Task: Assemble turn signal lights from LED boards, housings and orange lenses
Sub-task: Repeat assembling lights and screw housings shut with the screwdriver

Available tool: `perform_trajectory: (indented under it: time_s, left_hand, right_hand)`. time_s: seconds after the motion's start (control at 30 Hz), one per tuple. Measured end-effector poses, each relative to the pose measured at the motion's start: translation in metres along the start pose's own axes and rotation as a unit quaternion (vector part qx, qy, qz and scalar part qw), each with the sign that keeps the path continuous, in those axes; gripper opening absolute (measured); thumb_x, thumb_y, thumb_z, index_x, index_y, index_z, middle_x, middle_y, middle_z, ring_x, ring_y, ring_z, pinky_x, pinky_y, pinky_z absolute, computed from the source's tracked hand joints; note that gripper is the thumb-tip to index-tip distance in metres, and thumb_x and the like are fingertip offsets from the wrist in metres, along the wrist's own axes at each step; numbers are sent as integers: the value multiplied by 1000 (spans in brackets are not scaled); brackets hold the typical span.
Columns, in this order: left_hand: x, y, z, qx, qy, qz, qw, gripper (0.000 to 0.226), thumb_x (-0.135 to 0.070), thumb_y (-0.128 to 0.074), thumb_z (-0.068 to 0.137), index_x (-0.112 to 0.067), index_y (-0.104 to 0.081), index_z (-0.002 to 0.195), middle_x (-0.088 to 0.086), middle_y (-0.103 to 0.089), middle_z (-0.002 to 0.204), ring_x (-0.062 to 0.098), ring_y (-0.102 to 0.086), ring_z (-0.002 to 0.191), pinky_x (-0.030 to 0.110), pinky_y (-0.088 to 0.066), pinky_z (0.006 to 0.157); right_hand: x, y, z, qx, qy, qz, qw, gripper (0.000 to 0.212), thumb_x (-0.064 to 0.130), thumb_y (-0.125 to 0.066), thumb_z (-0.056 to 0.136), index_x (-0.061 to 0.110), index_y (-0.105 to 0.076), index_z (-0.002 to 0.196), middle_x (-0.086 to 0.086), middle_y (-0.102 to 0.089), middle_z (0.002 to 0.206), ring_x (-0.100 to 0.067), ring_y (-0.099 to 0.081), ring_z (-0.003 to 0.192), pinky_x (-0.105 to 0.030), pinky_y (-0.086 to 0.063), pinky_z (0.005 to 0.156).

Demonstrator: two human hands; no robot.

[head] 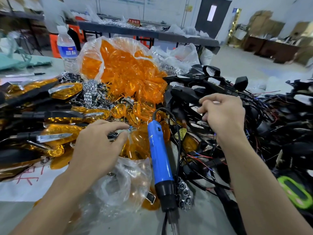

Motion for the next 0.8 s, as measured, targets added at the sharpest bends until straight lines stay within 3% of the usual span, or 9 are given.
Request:
perform_trajectory:
  time_s: [0.13, 0.27, 0.4, 0.47, 0.6, 0.67, 0.7, 0.77, 0.8]
  left_hand:
    - [3, -1, 1, 0, 5, -28, 1000, 16, -40, -70, 93, -44, -78, 106, -20, -67, 99, -1, -63, 86, 29, -53, 76]
    - [5, -2, 0, 41, 74, -202, 976, 15, -46, -66, 95, -45, -78, 105, -30, -76, 94, -9, -69, 94, 24, -55, 78]
    - [-3, -3, 4, 97, 185, -402, 891, 39, -53, -53, 95, -31, -75, 119, -5, -81, 103, 15, -77, 92, 23, -61, 71]
    - [-6, -3, 4, 126, 244, -460, 845, 47, -53, -52, 94, -21, -77, 118, 6, -81, 103, 24, -78, 95, 28, -63, 73]
    - [-8, 2, 2, 185, 300, -527, 773, 33, -32, -63, 99, -5, -80, 109, 13, -80, 106, 23, -78, 95, 25, -61, 69]
    - [-5, 3, 5, 158, 323, -525, 772, 26, -17, -62, 101, 0, -73, 117, 13, -80, 104, 21, -77, 88, 24, -62, 66]
    - [-2, 3, 7, 138, 325, -514, 782, 22, -13, -60, 102, 1, -73, 115, 14, -80, 101, 21, -75, 86, 25, -63, 67]
    - [2, 3, 10, 106, 310, -493, 806, 22, -10, -57, 104, 1, -76, 106, 15, -78, 91, 24, -72, 83, 32, -62, 68]
    - [2, 4, 11, 101, 297, -488, 814, 23, -10, -56, 105, -2, -77, 106, 15, -74, 81, 25, -68, 72, 32, -58, 60]
  right_hand:
    - [25, -4, -6, 36, 39, 232, 971, 29, -5, -57, 92, 13, -78, 84, -9, -73, 66, -12, -55, 50, -18, -46, 52]
    - [43, -28, -30, 136, 65, 294, 944, 35, -3, -56, 96, 19, -81, 84, -10, -76, 76, -14, -61, 63, -23, -50, 61]
    - [44, -55, -74, 217, 125, 222, 942, 35, -4, -60, 94, 22, -81, 82, 0, -76, 75, -16, -61, 61, -24, -52, 62]
    - [43, -68, -100, 274, 187, 164, 929, 31, -4, -62, 91, 18, -81, 82, 9, -76, 74, -7, -66, 65, -20, -53, 66]
    - [45, -87, -136, 364, 332, 25, 870, 24, 4, -63, 90, 19, -81, 88, 10, -74, 83, 0, -61, 72, -10, -44, 71]
    - [44, -89, -138, 408, 345, -9, 845, 22, 11, -63, 90, 23, -82, 90, 9, -74, 85, -2, -61, 77, -14, -47, 74]
    - [44, -89, -137, 426, 323, 1, 845, 19, 17, -64, 90, 21, -82, 90, 6, -75, 83, -5, -63, 78, -24, -54, 77]
    - [42, -88, -130, 404, 222, 100, 882, 30, 35, -62, 92, 12, -80, 85, -4, -71, 70, -11, -65, 66, -41, -59, 71]
    - [38, -88, -123, 349, 167, 154, 909, 40, 45, -59, 92, 11, -78, 80, -5, -68, 62, -8, -61, 58, -38, -58, 65]
Point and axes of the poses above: each hand's wrist, its own z-axis towards the middle knuckle, its own y-axis out of the back of the hand, x = y × z, the point moved 2 cm from there along z, towards the middle knuckle
